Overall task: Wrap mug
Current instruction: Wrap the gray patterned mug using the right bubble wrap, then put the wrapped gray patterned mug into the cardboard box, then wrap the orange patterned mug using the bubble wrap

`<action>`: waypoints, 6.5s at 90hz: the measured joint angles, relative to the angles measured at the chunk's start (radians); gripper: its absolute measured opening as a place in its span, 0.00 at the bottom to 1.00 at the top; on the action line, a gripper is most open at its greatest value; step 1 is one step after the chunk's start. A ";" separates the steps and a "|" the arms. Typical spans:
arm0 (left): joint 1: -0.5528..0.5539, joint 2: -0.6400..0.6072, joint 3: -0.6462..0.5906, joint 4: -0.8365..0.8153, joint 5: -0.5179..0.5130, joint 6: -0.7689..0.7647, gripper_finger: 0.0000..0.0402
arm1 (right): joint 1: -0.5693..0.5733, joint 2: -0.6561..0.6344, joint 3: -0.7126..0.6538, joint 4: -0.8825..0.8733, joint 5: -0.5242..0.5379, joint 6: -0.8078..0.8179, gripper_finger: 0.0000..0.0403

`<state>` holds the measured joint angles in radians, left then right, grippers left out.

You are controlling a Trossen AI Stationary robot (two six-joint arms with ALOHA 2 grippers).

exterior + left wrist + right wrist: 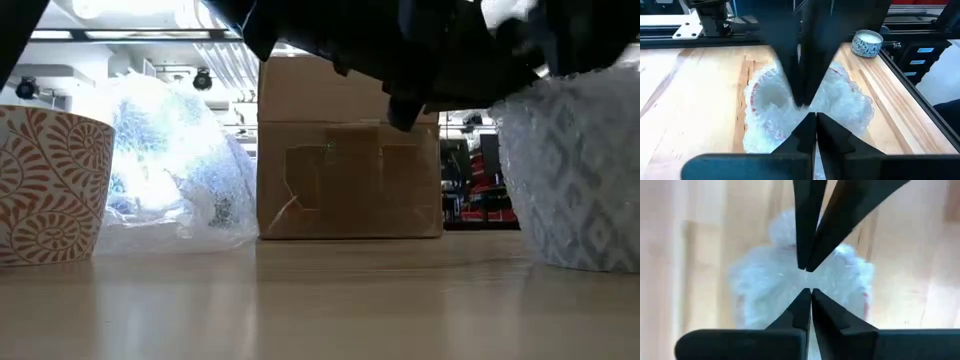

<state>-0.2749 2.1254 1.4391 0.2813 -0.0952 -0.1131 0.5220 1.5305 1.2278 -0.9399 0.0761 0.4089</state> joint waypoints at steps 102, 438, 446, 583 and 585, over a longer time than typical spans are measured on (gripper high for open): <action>0.000 0.000 -0.001 0.009 0.003 0.000 0.00 | 0.008 0.040 -0.031 0.046 -0.057 -0.061 0.00; -0.024 -0.415 -0.416 -0.196 -0.123 0.009 0.00 | -1.061 -0.045 0.384 0.493 -0.212 -0.456 0.03; -0.024 -0.415 -0.417 -0.198 -0.123 0.006 0.00 | -1.128 0.033 0.383 0.489 -0.308 -0.368 0.03; -0.024 -0.414 -0.421 -0.199 -0.105 -0.031 0.00 | -1.118 0.137 0.823 -0.197 -0.443 -0.442 0.70; -0.025 -0.414 -0.421 -0.198 -0.105 -0.031 0.00 | -1.110 0.125 0.830 -0.218 -0.443 -0.453 0.71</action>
<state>-0.2998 1.7115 1.0183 0.0830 -0.1997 -0.1440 -0.5881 1.6552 2.0573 -1.1581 -0.3668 -0.0436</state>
